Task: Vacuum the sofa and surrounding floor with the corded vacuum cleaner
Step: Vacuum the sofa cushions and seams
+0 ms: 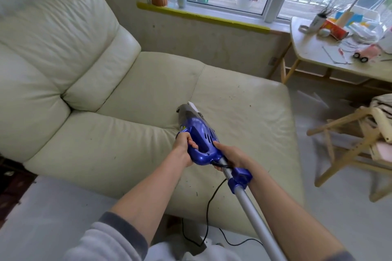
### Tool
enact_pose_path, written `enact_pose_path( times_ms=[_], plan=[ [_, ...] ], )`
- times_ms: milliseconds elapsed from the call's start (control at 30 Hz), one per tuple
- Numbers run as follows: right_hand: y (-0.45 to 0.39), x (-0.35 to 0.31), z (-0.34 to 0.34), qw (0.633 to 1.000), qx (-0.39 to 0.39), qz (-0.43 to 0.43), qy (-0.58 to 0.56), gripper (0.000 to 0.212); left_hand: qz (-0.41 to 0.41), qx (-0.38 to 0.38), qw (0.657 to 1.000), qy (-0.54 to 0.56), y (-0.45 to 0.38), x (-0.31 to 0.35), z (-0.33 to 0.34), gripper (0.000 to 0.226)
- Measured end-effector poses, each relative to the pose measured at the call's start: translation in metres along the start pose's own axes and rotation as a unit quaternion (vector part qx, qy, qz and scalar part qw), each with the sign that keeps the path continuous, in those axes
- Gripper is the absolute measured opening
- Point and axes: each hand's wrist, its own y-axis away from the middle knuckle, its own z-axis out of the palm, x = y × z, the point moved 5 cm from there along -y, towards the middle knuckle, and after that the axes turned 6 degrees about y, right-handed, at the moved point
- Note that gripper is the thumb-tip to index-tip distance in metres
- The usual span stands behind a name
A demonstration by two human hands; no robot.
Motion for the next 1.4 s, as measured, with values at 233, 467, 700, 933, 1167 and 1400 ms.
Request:
enact_pose_path(
  times_ms=[233, 467, 700, 933, 1167, 1400],
  plan=[
    [-0.005, -0.008, 0.01, 0.999, 0.022, -0.01, -0.034, 0.034, -0.005, -0.01, 0.999, -0.049, -0.006, 0.02, 0.005, 0.022],
    [0.007, 0.008, -0.021, 0.996, 0.061, 0.01, -0.064, 0.033, -0.034, -0.04, 0.996, -0.069, -0.004, -0.005, 0.031, 0.014],
    [0.009, 0.019, -0.043, 0.994, 0.066, 0.013, -0.081, 0.037, -0.042, -0.032, 0.993, -0.109, -0.007, -0.022, 0.048, 0.023],
    [0.013, 0.025, -0.073, 0.993, 0.069, 0.015, -0.095, 0.036, -0.039, -0.039, 0.992, -0.111, 0.001, -0.042, 0.074, 0.013],
    [0.017, 0.034, -0.115, 0.99, 0.082, 0.014, -0.116, 0.034, -0.043, -0.036, 0.992, -0.116, -0.002, -0.071, 0.107, 0.016],
    [0.021, 0.046, -0.157, 0.986, 0.092, 0.015, -0.141, 0.036, -0.057, -0.045, 0.986, -0.149, -0.012, -0.102, 0.138, 0.024]
  ],
)
